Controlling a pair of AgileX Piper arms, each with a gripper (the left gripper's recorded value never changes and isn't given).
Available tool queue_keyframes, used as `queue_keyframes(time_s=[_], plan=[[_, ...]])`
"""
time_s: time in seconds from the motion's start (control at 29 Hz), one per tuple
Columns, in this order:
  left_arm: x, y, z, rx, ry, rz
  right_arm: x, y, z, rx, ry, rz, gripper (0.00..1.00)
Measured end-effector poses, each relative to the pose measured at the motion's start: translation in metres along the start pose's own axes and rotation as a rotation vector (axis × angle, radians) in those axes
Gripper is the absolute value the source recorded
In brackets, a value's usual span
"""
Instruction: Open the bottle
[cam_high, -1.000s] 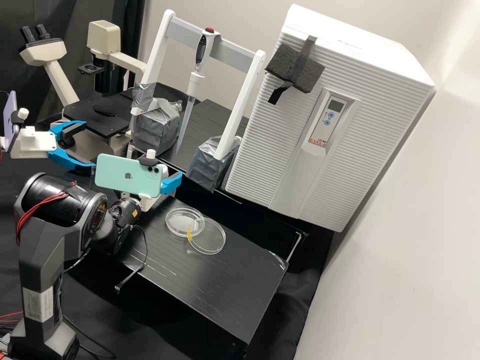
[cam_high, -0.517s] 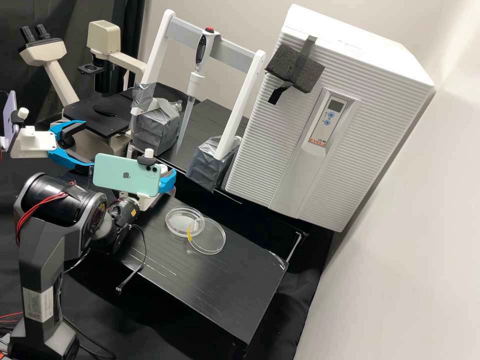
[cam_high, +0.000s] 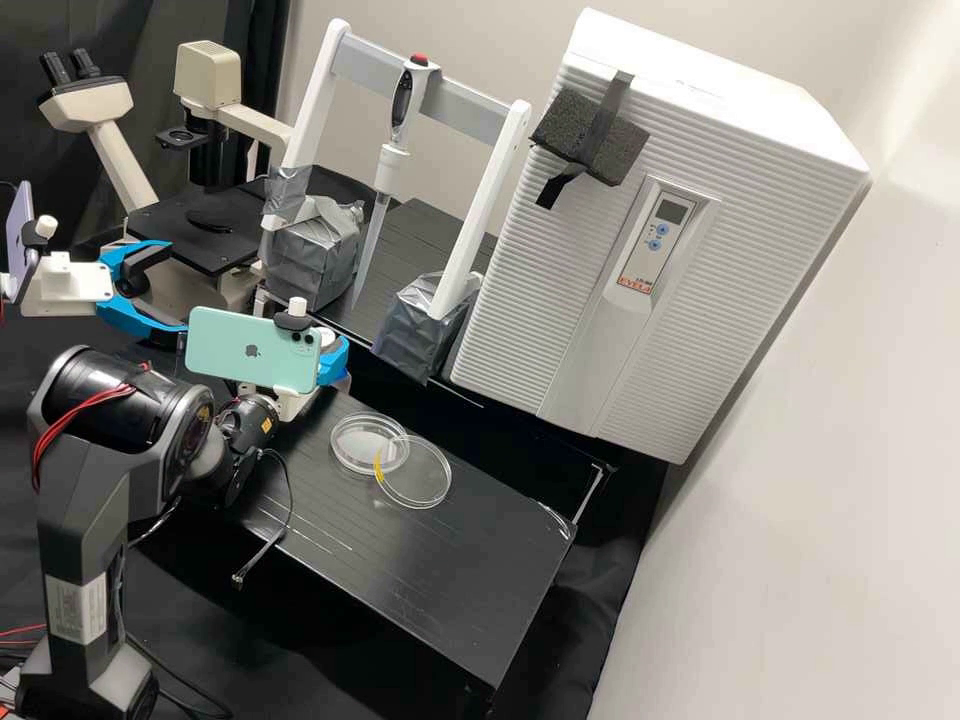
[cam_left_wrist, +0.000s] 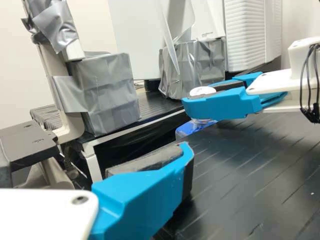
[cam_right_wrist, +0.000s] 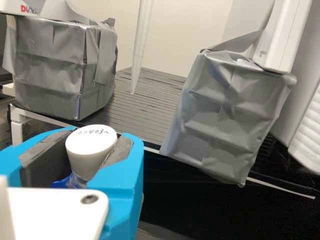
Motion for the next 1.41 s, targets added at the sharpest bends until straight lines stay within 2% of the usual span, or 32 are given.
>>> queue_keyframes(time_s=[0.38, 0.72, 0.9, 1.14, 1.21, 1.28, 1.41], plan=[[0.0000, 0.000, 0.000, 0.002, 0.001, -0.002, -0.004, 0.002, -0.001, 0.000, 0.004, 0.006, 0.00], [0.0000, 0.000, -0.001, 0.004, 0.010, 0.002, -0.015, 0.015, -0.011, -0.001, 0.046, 0.049, 0.00], [0.0000, 0.000, -0.001, 0.002, 0.013, 0.003, -0.021, 0.021, -0.013, 0.026, 0.058, 0.067, 0.00], [0.0015, 0.002, -0.002, 0.006, 0.012, 0.009, -0.028, 0.022, -0.015, 0.031, 0.069, 0.068, 0.00], [0.0025, 0.003, -0.002, 0.008, 0.011, 0.012, -0.030, 0.022, -0.017, 0.039, 0.080, 0.065, 0.00], [0.0027, 0.003, -0.001, 0.008, 0.008, 0.012, -0.033, 0.021, -0.018, 0.036, 0.092, 0.066, 0.00], [0.0030, 0.003, 0.000, 0.008, 0.006, 0.012, -0.040, 0.017, -0.019, 0.037, 0.105, 0.049, 0.00]])
